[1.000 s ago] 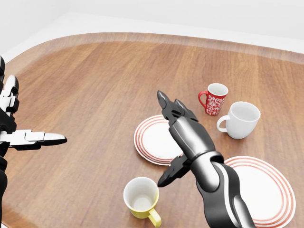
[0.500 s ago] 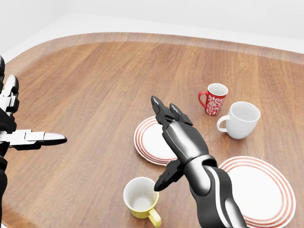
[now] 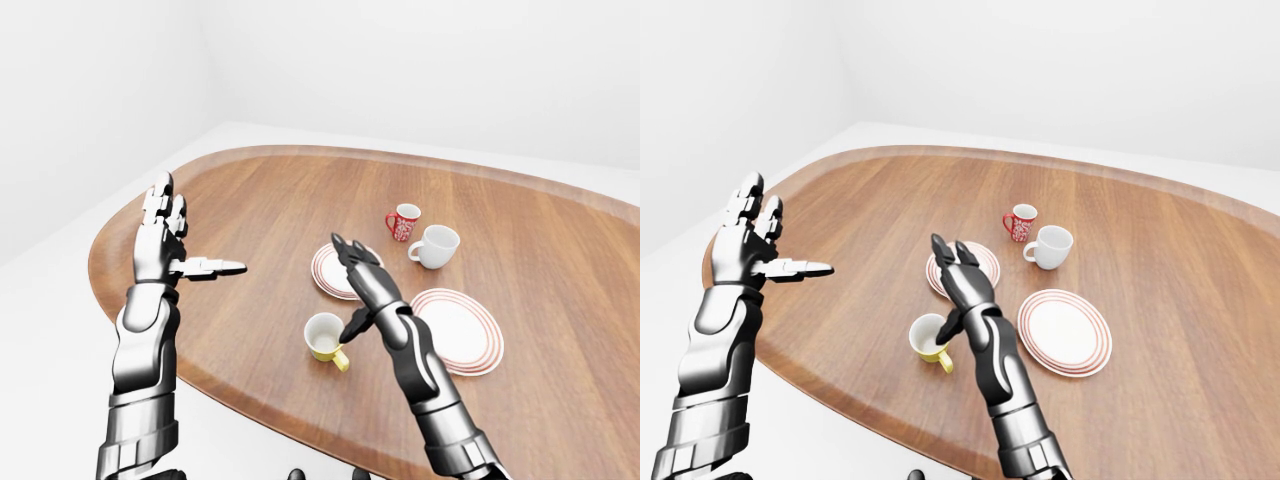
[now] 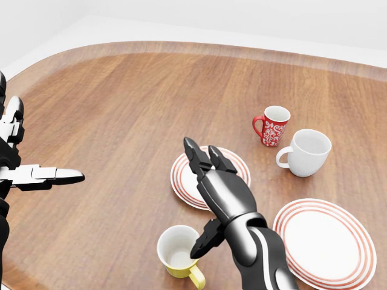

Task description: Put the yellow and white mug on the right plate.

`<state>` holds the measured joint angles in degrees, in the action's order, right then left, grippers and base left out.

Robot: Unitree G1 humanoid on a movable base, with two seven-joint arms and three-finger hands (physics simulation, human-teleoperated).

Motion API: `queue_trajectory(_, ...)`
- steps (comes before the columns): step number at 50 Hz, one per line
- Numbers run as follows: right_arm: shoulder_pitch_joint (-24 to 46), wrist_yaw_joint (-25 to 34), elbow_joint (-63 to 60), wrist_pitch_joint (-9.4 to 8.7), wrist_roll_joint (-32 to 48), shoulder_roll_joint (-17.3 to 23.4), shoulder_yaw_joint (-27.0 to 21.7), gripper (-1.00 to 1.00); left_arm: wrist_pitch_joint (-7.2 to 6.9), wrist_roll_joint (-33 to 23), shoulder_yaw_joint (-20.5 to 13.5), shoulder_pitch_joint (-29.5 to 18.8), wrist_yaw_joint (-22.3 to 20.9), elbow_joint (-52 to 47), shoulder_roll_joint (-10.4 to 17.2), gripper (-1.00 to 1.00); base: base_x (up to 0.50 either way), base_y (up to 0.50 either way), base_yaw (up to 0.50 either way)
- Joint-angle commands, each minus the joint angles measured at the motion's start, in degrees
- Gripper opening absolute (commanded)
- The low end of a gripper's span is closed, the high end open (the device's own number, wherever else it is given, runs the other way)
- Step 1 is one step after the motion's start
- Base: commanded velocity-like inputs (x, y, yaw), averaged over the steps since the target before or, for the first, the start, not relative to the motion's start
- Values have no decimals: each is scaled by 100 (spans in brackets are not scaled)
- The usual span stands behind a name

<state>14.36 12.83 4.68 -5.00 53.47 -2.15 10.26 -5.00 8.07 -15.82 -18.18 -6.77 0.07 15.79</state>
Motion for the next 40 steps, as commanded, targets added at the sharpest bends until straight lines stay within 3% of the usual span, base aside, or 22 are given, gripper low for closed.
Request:
queue_trajectory(1, -191, -68, -20, 0, 158, -57, 123, 100, 0, -7, 9, 16, 3, -14, -7, 100, 0, 0, 0)
queue_trajectory(40, -348, -611, 797, 0, 304, -276, 451, 100, 0, -61, 19, 61, -41, -105, -42, 100, 0, 0, 0)
